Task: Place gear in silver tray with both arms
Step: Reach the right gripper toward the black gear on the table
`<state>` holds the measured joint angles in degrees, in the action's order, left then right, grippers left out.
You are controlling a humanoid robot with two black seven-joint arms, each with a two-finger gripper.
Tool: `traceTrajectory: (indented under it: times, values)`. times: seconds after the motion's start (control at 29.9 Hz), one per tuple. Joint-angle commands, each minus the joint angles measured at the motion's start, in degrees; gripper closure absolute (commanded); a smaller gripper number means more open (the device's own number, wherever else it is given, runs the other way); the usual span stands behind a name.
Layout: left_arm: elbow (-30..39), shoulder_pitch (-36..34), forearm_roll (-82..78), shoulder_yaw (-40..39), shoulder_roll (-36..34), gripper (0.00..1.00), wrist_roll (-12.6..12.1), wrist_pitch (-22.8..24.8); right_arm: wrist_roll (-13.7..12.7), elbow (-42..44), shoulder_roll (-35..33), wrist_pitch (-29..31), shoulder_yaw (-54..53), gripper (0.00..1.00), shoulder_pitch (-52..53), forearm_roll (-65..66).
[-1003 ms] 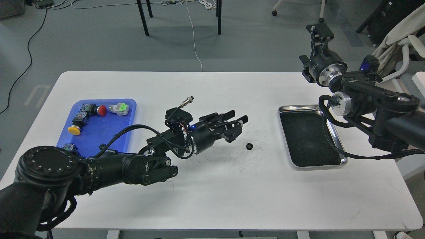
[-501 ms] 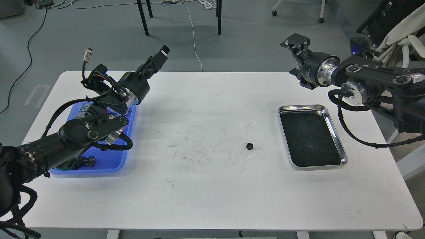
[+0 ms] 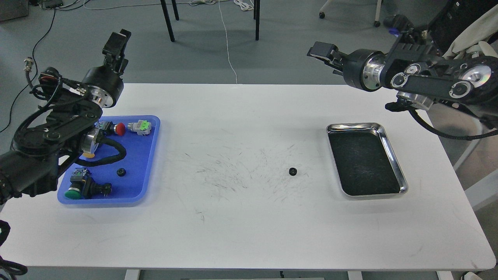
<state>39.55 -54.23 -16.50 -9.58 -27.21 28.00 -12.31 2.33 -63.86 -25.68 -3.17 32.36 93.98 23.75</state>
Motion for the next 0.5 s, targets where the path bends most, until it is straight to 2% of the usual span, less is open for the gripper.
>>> traceTrajectory:
  times: [0.0,0.2,0.3,0.47]
  values:
    - [-0.61,0.52,2.87,-1.4,-0.3,0.04,0.0,0.44,0.57,-0.38,3.08,0.18,5.86,0.03,4.45,2.61]
    - [-0.52,1.23,4.11,-2.46,-0.91,0.02,0.0,0.71,1.36,-1.88,8.01,1.33,10.97,0.03,8.24,8.05]
    - [-0.52,2.1,4.2,-2.72,-1.62,0.02,0.0,0.88,2.59,-2.93,10.38,1.33,13.25,0.04,8.85,12.71]
    - [-1.22,2.46,8.31,-2.99,-2.58,0.02,0.0,7.37,5.75,-3.2,12.67,1.33,15.72,0.04,9.38,19.21]
